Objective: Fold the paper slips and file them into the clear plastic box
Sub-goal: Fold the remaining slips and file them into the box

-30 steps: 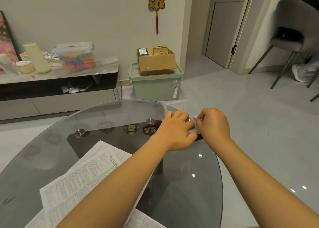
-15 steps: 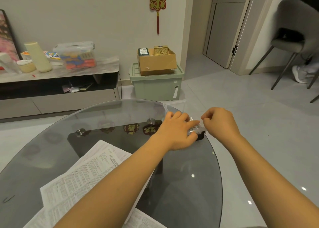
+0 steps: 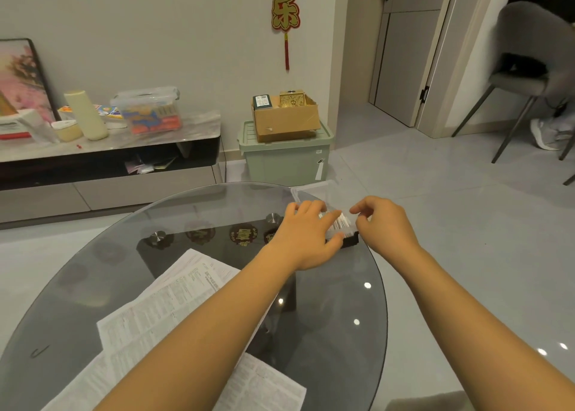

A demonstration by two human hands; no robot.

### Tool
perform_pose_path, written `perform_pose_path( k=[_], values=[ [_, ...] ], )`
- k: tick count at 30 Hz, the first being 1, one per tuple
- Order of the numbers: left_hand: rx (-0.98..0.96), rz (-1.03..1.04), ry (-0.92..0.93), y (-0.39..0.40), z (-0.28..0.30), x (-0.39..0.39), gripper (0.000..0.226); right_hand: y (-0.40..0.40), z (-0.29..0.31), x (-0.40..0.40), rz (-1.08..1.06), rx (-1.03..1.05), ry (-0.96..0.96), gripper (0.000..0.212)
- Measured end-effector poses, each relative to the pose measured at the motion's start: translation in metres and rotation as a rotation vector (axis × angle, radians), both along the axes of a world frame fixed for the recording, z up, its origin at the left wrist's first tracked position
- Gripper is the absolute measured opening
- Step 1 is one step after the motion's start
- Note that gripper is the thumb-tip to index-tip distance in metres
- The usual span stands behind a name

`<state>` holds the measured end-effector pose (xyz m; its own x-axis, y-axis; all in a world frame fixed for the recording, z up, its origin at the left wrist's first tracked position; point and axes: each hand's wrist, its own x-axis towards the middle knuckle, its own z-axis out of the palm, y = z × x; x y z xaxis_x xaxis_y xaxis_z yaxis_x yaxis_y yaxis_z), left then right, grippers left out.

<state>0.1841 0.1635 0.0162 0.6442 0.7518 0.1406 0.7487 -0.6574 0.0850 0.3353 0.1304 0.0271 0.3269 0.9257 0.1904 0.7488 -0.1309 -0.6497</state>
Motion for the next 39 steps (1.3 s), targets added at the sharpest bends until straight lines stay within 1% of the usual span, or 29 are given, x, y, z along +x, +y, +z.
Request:
perform_pose_path(
  k=[5, 7, 10, 13, 17, 21, 24, 28, 34, 36, 39],
  values=[
    [0.002, 0.101, -0.096, -0.037, 0.008, -0.031, 0.050, -0.025, 0.005, -0.021, 0.144, 0.015, 0.022, 0.024],
    [-0.025, 0.160, -0.096, -0.054, 0.010, -0.046, 0.050, -0.034, 0.005, -0.032, 0.201, 0.012, 0.035, 0.023],
    [-0.111, 0.272, -0.036, -0.085, 0.008, -0.070, 0.055, -0.051, 0.002, -0.053, 0.302, -0.026, 0.036, 0.022],
    [-0.235, 0.396, 0.028, -0.112, 0.003, -0.095, 0.059, -0.065, -0.004, -0.076, 0.428, -0.090, -0.004, 0.023],
    [-0.307, 0.524, 0.090, -0.128, -0.009, -0.125, 0.069, -0.070, -0.015, -0.099, 0.542, -0.172, -0.083, 0.023],
    [-0.388, 0.613, 0.101, -0.128, -0.031, -0.147, 0.083, -0.070, -0.027, -0.111, 0.623, -0.241, -0.160, 0.026],
    [-0.431, 0.630, 0.055, -0.124, -0.046, -0.160, 0.086, -0.064, -0.034, -0.117, 0.651, -0.280, -0.202, 0.031],
    [-0.313, 0.620, -0.006, -0.115, -0.049, -0.170, 0.074, -0.055, -0.040, -0.129, 0.668, -0.322, -0.239, 0.037],
    [-0.176, 0.594, -0.062, -0.109, -0.048, -0.174, 0.039, -0.048, -0.046, -0.141, 0.706, -0.312, -0.250, 0.042],
    [-0.160, 0.595, -0.134, -0.109, -0.049, -0.174, 0.031, -0.046, -0.048, -0.142, 0.709, -0.295, -0.237, 0.044],
    [-0.194, 0.616, -0.303, -0.109, -0.048, -0.168, 0.024, -0.047, -0.043, -0.141, 0.701, -0.257, -0.209, 0.045]
  ],
)
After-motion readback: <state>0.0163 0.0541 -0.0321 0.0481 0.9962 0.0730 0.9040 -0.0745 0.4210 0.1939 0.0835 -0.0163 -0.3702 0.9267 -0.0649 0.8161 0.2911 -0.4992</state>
